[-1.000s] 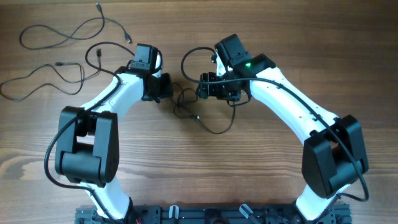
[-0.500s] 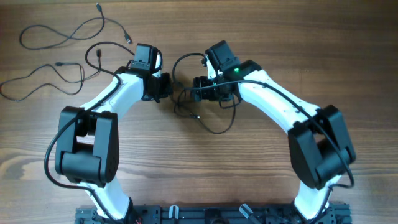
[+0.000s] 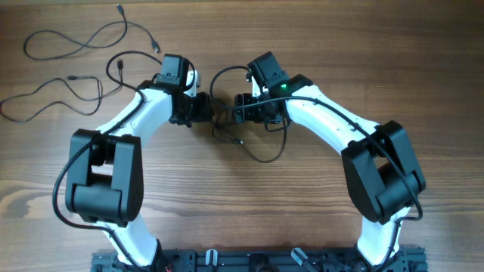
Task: Untangle cables
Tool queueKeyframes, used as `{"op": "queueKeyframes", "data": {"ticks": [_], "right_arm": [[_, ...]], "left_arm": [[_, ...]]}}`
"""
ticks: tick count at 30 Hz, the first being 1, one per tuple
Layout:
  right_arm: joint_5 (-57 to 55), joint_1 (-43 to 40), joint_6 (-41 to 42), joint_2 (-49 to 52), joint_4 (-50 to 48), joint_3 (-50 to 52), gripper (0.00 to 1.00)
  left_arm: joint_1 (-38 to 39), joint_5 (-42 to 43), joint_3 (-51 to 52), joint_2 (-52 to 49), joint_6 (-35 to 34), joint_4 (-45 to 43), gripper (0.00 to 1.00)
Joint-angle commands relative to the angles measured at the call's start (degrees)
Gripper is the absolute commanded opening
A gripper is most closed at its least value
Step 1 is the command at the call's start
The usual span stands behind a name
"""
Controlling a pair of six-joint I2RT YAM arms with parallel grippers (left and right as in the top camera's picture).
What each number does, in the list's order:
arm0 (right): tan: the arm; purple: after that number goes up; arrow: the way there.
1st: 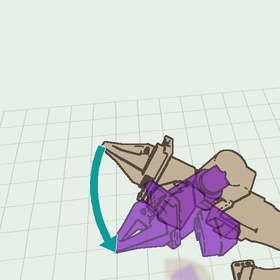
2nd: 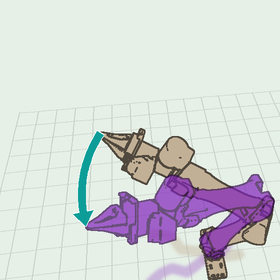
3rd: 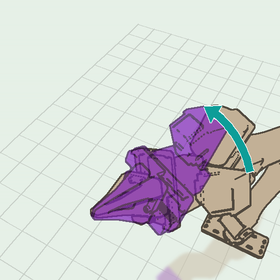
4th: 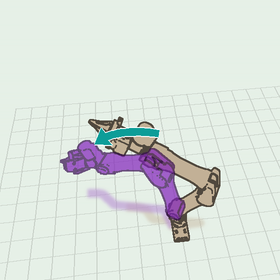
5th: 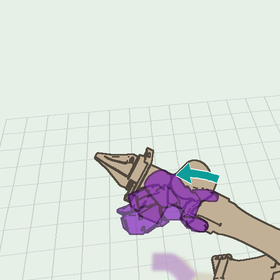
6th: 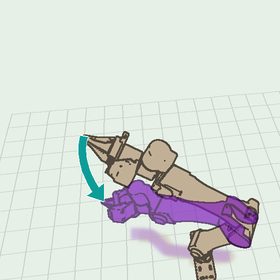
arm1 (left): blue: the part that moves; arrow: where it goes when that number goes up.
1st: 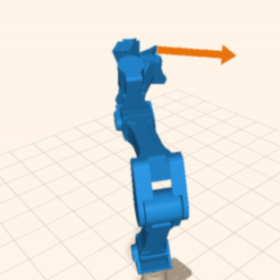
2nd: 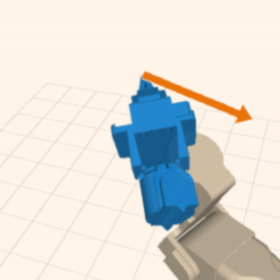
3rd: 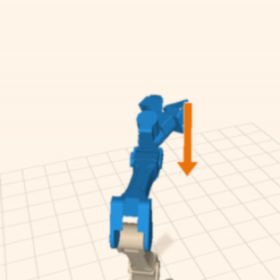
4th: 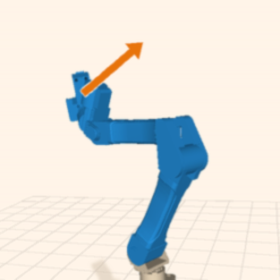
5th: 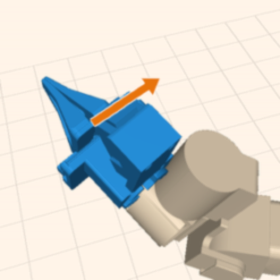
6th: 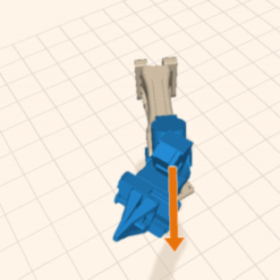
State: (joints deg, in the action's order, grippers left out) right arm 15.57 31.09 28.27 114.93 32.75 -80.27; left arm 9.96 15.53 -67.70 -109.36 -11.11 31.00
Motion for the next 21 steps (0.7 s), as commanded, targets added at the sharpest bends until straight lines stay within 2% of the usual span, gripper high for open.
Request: {"op": "queueKeyframes", "data": {"ticks": [1, 3, 5, 9, 12, 19, 21], "right_arm": [[-0.94, -0.02, 0.79, 1.29, 0.04, 0.48, 0.74], [-0.94, -0.09, 1.92, 1.29, 0.07, 0.48, 0.74], [-0.70, -0.09, 1.92, 1.29, 0.28, 0.48, 0.73], [-0.76, -0.02, 1.92, 1.40, 1.16, 0.48, 0.73], [-0.74, -0.04, 1.92, 1.49, 1.20, 0.48, 0.72], [-0.74, -0.02, 2.36, 1.55, 1.20, 0.48, 0.73], [-0.74, -0.02, 2.49, 1.55, 1.18, 0.48, 0.73]], "left_arm": [[-0.70, 3.10, 0.35, -0.07, 3.52, -0.15, 0.56], [-0.52, 3.04, 0.35, -0.15, 3.45, -0.72, 0.57], [-0.48, 2.47, 0.37, -0.28, 3.41, -1.99, 0.51], [-0.48, 2.43, 0.37, -0.50, 3.19, -4.61, 0.49], [-0.48, 0.42, 0.37, -0.66, 3.17, -6.38, 0.42], [-0.44, -1.46, 0.37, -2.10, 2.99, -7.10, 0.44], [-0.44, -1.44, 0.37, -2.58, 2.97, -7.52, 0.41]]}}
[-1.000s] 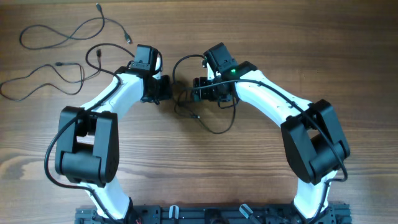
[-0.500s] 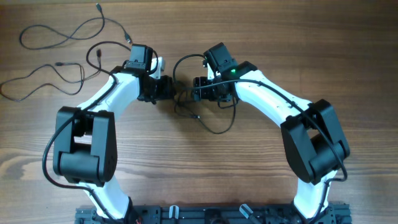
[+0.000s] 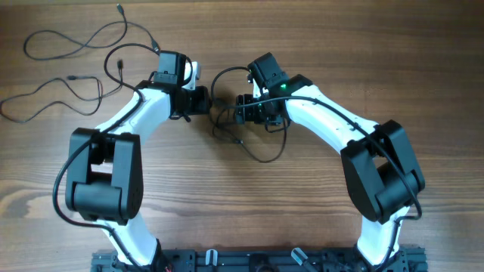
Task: Untangle cables
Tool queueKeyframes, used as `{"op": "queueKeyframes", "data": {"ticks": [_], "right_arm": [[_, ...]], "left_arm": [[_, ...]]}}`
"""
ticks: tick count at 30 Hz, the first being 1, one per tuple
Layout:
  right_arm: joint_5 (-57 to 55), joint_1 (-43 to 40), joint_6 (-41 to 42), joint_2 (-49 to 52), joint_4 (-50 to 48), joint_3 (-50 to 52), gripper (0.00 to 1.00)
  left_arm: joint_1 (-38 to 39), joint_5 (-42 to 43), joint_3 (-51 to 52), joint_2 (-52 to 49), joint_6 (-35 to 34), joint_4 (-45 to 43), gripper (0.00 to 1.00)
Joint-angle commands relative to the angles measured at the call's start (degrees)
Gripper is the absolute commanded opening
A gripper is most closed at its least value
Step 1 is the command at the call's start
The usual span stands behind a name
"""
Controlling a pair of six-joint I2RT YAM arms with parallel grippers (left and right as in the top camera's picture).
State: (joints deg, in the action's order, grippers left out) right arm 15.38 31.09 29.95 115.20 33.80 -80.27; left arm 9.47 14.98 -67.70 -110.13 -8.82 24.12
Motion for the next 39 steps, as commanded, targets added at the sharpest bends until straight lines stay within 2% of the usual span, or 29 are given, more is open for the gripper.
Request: {"op": "queueKeyframes", "data": {"ticks": [1, 4, 10, 16, 18, 21, 22, 29, 39], "right_arm": [[-0.59, -0.02, 1.68, 1.29, 0.15, 0.48, 0.73], [-0.57, -0.02, 1.73, 1.29, 0.13, 0.48, 0.72], [-1.05, -0.02, 1.70, 1.42, 0.15, 0.48, 0.73], [-4.20, -0.02, 3.76, 1.62, 1.46, 0.48, 0.72], [-4.22, -0.02, 3.93, 1.62, 1.44, 0.48, 0.73], [-4.17, -0.02, 4.98, 1.62, 1.31, 0.48, 0.73], [-4.20, -0.02, 5.38, 1.62, 1.31, 0.48, 0.73], [-4.20, -0.02, 5.62, 1.62, 1.77, 0.48, 0.73], [-3.30, -0.02, 6.25, 1.62, 1.64, 0.48, 0.73]], "left_arm": [[0.04, -0.87, 0.37, -2.14, 0.68, -0.87, 0.40], [0.04, -0.02, 0.37, -2.51, 0.68, -0.98, 0.34], [0.04, 5.20, 0.37, -2.51, 0.72, -0.24, 0.36], [0.00, 5.90, 0.31, -1.25, 0.74, 2.25, 0.29], [0.00, 6.49, 0.31, -0.17, 0.74, 2.54, 0.34], [0.07, 6.43, 0.31, 0.20, 1.16, 2.23, 0.54], [0.11, 6.45, 0.31, 0.13, 1.16, 2.21, 0.55], [0.81, 2.73, 0.33, -0.57, 1.11, 0.17, 0.49], [0.81, 2.54, 0.33, -2.03, 1.11, -0.74, 0.43]]}}
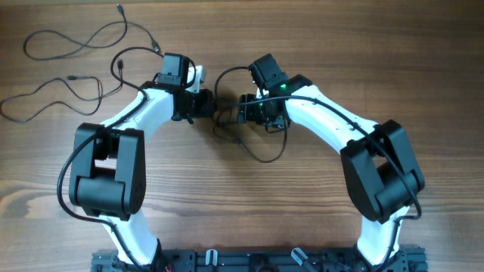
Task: Untangle cables
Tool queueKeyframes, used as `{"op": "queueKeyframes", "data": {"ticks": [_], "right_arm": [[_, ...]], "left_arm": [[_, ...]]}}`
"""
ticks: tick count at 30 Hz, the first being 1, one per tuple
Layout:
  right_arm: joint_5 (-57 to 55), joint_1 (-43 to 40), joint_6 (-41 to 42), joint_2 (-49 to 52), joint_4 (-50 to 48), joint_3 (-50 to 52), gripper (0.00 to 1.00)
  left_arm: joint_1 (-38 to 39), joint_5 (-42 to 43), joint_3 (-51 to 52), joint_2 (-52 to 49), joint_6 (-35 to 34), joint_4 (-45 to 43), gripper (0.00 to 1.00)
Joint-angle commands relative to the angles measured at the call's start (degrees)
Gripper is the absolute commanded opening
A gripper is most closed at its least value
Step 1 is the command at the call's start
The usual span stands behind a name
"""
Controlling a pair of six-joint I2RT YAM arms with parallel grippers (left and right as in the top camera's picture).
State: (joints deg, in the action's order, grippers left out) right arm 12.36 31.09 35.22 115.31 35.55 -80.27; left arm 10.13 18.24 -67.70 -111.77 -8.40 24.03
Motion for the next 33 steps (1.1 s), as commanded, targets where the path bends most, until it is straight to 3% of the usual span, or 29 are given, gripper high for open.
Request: {"op": "queueKeyframes", "data": {"ticks": [1, 9, 12, 15, 23, 26, 29, 33], "right_arm": [[-0.28, -0.02, 0.98, 1.51, -0.07, 0.48, 0.73], [-0.31, -0.02, 0.94, 1.51, 0.02, 0.48, 0.73], [-0.55, -0.02, 0.94, 1.51, 0.07, 0.48, 0.73], [-0.81, -0.04, 0.92, 1.51, 0.02, 0.48, 0.73], [-1.62, -0.04, 0.92, 1.51, 0.04, 0.48, 0.73], [-4.48, -0.04, 1.27, 1.51, 0.31, 0.48, 0.65], [-4.31, -0.04, 1.38, 1.51, -0.15, 0.48, 0.73], [-3.28, -0.02, 1.29, 1.51, -0.48, 0.48, 0.75]], "left_arm": [[0.15, -0.70, 0.33, -0.90, 0.70, -0.74, 0.41], [0.15, -0.72, 0.31, -2.36, 0.68, -2.93, 0.22], [0.13, -0.70, 0.31, -2.36, 0.68, -2.84, 0.28], [0.15, -0.70, 0.31, -2.36, 0.68, -3.10, 0.04], [0.13, 0.87, 0.31, -1.95, 0.50, -2.73, 0.04], [-0.31, 6.82, 0.28, 0.26, 0.50, -2.40, 0.04], [-1.18, 14.64, 0.28, 3.67, 0.50, -2.40, 0.04], [-3.13, 25.51, 0.28, 10.51, 0.50, -2.40, 0.04]]}}
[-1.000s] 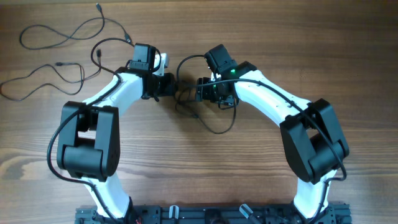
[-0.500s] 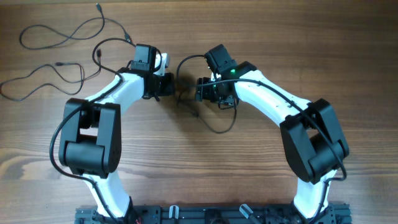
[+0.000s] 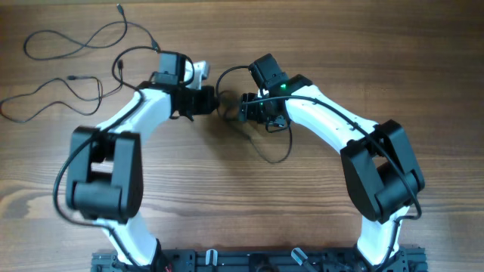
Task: Untangle cables
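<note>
A black cable lies tangled at the table's middle. One arc of it rises behind the right wrist and a long loop trails toward the front. My left gripper and right gripper face each other a short gap apart. Each looks shut on the cable, whose knotted part is stretched between them. The fingertips themselves are small and dark in the overhead view.
Two more thin black cables lie at the far left: one winding along the back edge, another below it. A short cable end curls just behind the left arm. Both arm bases stand at the front edge.
The left gripper has turned at the wrist and shifted slightly right and back. The small loops that lay in front of the grippers are gone, and the cable now runs tighter between them.
At first both grippers stood at the tangle with loose loops in front of them. The left gripper then shifted back and left, then returned toward the right gripper. The right gripper has stayed put throughout. Now the loops are drawn in.
</note>
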Tool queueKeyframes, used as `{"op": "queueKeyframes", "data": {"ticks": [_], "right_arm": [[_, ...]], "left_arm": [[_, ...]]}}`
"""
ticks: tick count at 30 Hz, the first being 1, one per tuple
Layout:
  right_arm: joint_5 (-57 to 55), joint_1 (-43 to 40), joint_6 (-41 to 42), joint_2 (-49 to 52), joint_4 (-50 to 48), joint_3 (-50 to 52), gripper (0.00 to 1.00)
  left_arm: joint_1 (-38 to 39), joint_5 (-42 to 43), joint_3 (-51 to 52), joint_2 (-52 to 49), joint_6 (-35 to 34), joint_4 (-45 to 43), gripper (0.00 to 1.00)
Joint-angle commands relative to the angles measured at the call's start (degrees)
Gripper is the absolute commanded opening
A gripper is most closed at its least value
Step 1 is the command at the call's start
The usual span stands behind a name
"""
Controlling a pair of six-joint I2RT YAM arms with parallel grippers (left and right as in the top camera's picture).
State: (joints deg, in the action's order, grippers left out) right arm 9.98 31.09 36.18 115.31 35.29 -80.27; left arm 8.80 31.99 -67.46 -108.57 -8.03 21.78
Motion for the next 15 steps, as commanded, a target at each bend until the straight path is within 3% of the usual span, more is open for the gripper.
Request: {"op": "queueKeyframes", "data": {"ticks": [1, 7, 9, 11, 15], "right_arm": [[-0.46, -0.02, 0.44, 1.51, -0.28, 0.48, 0.75], [14.75, -0.79, -6.01, 1.36, -1.84, 0.44, 0.74], [14.78, -1.55, -6.03, 1.27, -0.85, 0.39, 0.63], [12.22, -2.45, -4.35, 1.27, 0.94, 0.35, 0.59], [13.42, -6.47, -2.05, 0.55, 5.77, 0.31, 0.60]], "left_arm": [[-1.99, 12.00, 0.04, 8.24, 0.11, -0.04, 0.04], [-2.71, 11.91, 0.04, 12.72, -0.02, 2.64, 0.04], [-2.71, 13.00, 0.04, 13.73, -1.88, 3.78, 0.04], [-2.73, 15.98, 0.04, 14.73, -1.81, 3.93, 0.04], [-3.15, 14.69, 0.07, 17.86, -1.81, 5.11, 0.04]]}}
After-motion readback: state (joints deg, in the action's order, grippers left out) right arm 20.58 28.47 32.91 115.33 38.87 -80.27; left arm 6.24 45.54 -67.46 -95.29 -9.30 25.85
